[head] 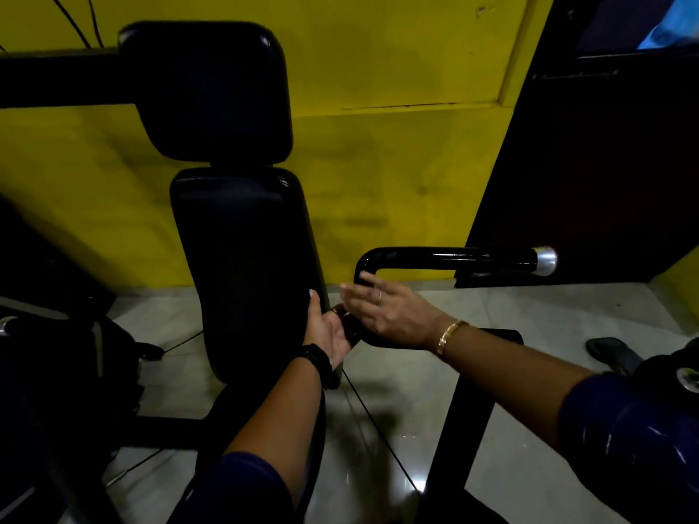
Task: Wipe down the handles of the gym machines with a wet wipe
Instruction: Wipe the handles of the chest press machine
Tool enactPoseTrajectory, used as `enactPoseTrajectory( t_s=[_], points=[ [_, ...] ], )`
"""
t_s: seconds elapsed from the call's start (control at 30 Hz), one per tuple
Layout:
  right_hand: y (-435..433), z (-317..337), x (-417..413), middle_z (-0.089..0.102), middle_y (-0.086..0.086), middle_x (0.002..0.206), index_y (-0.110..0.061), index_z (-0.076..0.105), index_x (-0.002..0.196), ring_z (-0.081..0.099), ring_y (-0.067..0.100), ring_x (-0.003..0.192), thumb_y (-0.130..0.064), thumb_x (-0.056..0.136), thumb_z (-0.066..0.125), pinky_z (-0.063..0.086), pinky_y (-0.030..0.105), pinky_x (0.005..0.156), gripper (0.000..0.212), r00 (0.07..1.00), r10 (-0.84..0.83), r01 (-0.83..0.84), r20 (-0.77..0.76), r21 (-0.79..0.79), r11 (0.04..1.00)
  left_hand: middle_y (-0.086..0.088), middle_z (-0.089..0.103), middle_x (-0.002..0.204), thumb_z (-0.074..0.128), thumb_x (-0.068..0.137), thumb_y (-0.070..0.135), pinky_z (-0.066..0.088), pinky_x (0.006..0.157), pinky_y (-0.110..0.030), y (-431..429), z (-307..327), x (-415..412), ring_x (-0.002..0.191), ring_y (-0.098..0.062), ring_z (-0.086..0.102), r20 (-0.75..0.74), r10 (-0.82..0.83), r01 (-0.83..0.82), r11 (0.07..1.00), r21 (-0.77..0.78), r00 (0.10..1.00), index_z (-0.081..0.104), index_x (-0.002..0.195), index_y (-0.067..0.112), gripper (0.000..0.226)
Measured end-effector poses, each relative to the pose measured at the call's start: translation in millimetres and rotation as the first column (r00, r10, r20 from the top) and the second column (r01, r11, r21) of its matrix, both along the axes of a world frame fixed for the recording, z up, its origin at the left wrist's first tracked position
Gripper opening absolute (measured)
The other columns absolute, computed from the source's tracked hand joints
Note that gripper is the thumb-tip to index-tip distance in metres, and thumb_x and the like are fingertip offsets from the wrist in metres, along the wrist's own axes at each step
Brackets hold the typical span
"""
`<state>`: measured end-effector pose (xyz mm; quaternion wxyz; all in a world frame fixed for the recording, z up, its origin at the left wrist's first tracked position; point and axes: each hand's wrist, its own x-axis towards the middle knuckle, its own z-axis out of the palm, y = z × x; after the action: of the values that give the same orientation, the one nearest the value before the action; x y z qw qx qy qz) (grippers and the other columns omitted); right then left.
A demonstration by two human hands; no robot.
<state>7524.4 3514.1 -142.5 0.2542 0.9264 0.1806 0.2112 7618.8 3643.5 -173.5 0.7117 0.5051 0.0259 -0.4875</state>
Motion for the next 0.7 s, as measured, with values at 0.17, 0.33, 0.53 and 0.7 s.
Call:
enactPoseTrajectory(
  t_s=[0.17, 0.33, 0.53, 0.7],
  points=[
    [-10.6, 24.4, 2.6, 0.051, 0.011, 0.142, -0.007, 0.052, 0.137, 0.043, 0.029, 0.135, -0.007, 0.102, 0.036, 0.028, 0.050, 0.114, 0.038, 0.959, -0.207, 0.171, 0.192, 0.187, 0.967, -0.015, 0.056, 0.137, 0.008, 0.091, 0.074, 0.035, 0.110, -0.040, -9.2, 16.8, 2.9, 0.126, -0.030, 0.052, 0.120, -0.044, 0.043, 0.999, 0.015, 0.992, 0.051, 0.138, 0.011, 0.090],
    [-13.9, 14.7, -32.8, 0.051, 0.014, 0.141, -0.006, 0.048, 0.140, 0.046, 0.028, 0.133, 0.002, 0.093, 0.042, 0.020, 0.050, 0.116, 0.049, 0.739, -0.619, 0.419, 0.265, 0.540, 0.730, -0.009, 0.065, 0.117, 0.000, 0.094, 0.067, 0.042, 0.099, -0.036, -25.3, 45.0, 9.8, 0.106, -0.021, 0.059, 0.290, -0.134, 0.120, 0.991, 0.066, 0.947, 0.056, 0.130, 0.008, 0.089],
    [24.1, 20.7, -0.4, 0.056, 0.017, 0.134, 0.001, 0.053, 0.133, 0.050, 0.030, 0.129, -0.004, 0.089, 0.040, 0.021, 0.046, 0.115, 0.046, 0.762, -0.629, 0.409, 0.153, 0.639, 0.652, 0.003, 0.065, 0.105, 0.011, 0.103, 0.050, 0.048, 0.074, -0.016, -43.5, 52.2, -8.0, 0.089, -0.002, 0.061, 0.364, -0.064, 0.056, 0.998, 0.033, 0.929, 0.058, 0.117, 0.017, 0.060],
    [26.7, 35.5, 18.5, 0.067, 0.011, 0.118, -0.004, 0.068, 0.112, 0.059, 0.025, 0.116, -0.018, 0.088, 0.039, 0.024, 0.045, 0.115, 0.040, 0.867, -0.499, 0.404, 0.004, 0.583, 0.705, -0.007, 0.065, 0.123, 0.023, 0.101, 0.058, 0.052, 0.091, -0.027, -47.0, 59.6, -22.6, 0.112, -0.018, 0.062, 0.431, 0.046, -0.045, 0.999, -0.012, 0.901, 0.057, 0.132, 0.013, 0.065]
  ],
)
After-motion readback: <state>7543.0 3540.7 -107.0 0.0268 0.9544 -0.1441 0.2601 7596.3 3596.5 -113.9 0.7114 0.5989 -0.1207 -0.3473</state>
